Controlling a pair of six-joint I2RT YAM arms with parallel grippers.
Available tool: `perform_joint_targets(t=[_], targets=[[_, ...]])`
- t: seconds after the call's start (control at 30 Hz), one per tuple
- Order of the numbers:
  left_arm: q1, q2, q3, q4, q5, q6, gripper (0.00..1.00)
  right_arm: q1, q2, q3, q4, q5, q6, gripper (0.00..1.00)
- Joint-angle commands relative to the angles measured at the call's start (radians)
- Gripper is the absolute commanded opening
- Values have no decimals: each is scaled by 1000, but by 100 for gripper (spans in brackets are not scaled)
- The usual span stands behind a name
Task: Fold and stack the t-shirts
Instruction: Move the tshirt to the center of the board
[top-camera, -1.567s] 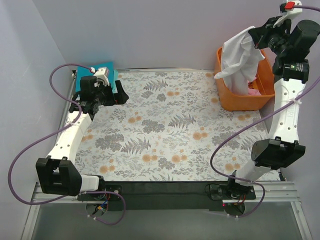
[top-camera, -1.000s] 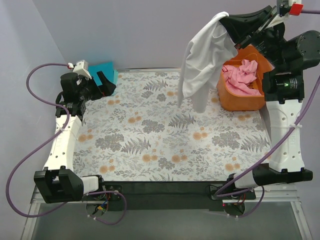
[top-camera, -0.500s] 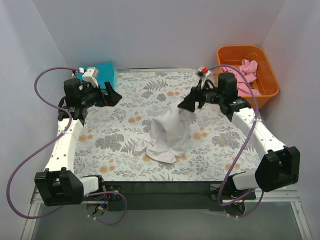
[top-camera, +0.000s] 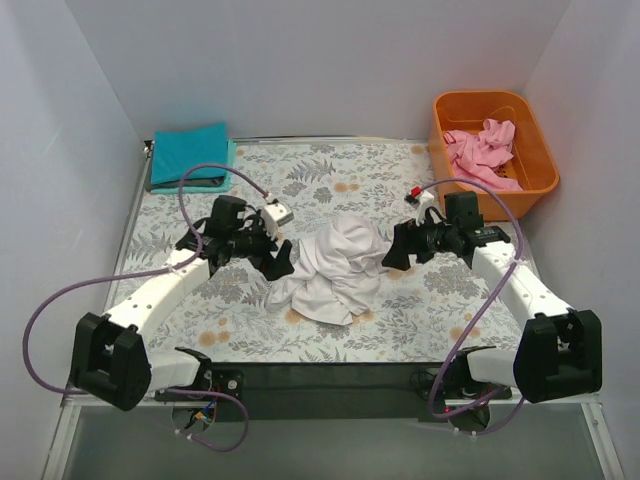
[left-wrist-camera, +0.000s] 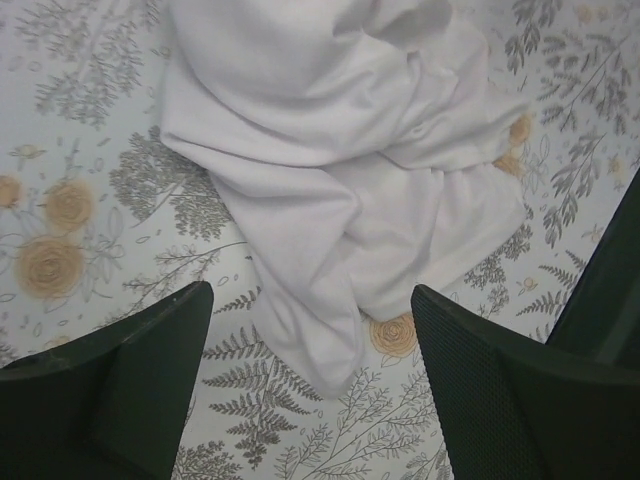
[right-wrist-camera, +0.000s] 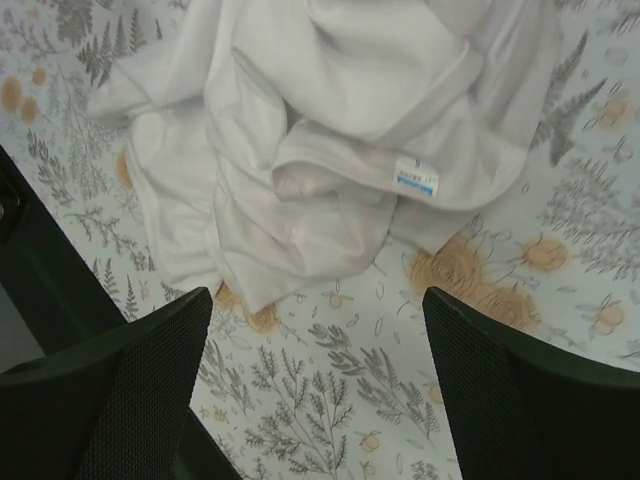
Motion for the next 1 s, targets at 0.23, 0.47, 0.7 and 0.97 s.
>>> perform_joint_targets(t=[0.23,0.47,0.7,0.97], targets=[[-169,119,-29,15,-96,92,65,1,46,-156,158,69,93,72],[-373,143,-55,106,-220,55,65,-31,190,-96,277,94,119,66],[-508,229,-23,199,-265,49,67,-33,339,-59,399,111,139,59],[-640,375,63,348,-309,1,69,-31,436,-55,497,22,199,41]])
